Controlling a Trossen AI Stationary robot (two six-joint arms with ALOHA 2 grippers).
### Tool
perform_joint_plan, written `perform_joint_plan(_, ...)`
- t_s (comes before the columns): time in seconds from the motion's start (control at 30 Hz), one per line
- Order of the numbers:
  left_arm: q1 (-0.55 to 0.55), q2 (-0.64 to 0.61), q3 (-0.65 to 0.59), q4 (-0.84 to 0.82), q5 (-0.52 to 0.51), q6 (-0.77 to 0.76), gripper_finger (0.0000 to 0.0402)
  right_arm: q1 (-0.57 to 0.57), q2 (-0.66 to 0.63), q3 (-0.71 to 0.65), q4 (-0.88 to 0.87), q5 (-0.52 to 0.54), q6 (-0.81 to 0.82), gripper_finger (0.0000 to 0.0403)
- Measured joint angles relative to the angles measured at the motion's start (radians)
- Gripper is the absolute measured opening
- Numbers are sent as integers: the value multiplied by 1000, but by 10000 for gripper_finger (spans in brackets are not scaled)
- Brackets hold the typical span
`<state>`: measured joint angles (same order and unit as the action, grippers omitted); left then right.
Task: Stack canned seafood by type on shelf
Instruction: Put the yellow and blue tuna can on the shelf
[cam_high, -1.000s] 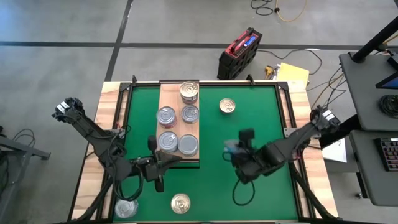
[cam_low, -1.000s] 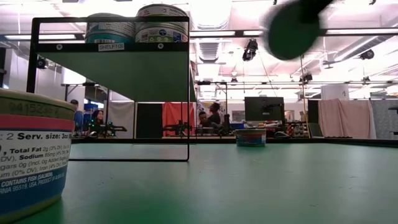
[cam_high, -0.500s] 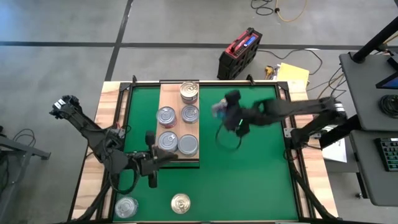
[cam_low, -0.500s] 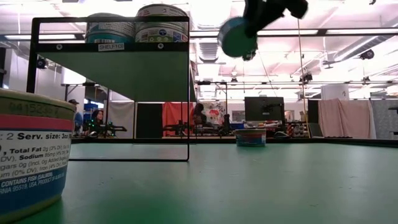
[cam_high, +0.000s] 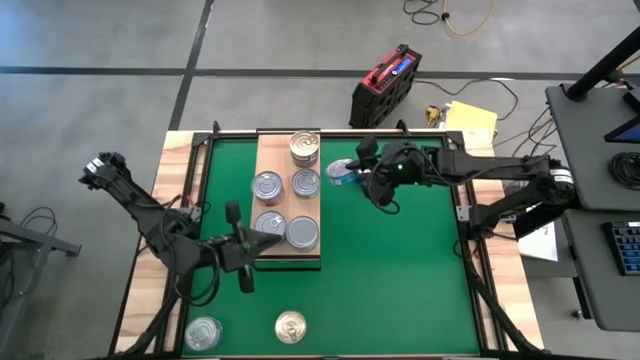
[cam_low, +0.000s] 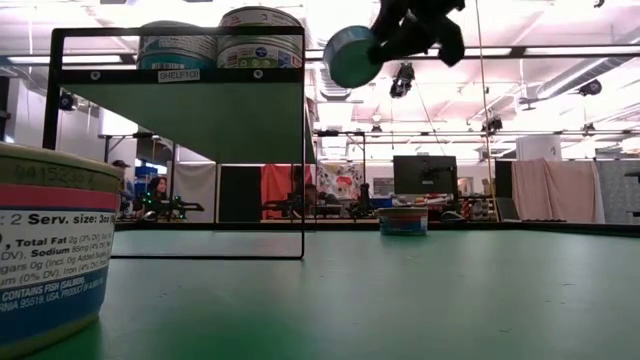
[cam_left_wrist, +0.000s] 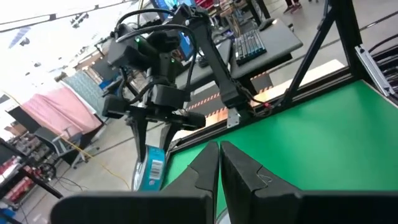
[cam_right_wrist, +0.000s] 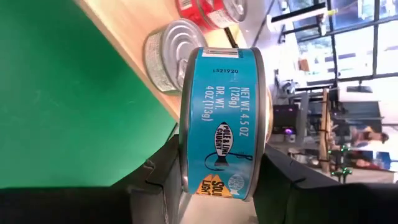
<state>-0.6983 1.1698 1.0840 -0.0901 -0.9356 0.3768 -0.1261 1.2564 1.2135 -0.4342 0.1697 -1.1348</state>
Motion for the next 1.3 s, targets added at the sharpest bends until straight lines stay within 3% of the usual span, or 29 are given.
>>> perform_joint_plan(0.33,0,14,0,0,-1,-28,0,47,-95,-138,107,77,50,135)
perform_joint_plan(0.53,0,13,0,-2,-1,-12,0,87,-162,-305,348,88,42,135)
perform_joint_plan(0.8,0,14,0,-4,-1,6,0,87,-158,-458,585,104,-39,135)
perform_joint_plan(1.3,0,14,0,0,-54,-34,0,135,-156,-570,663,121,-25,135)
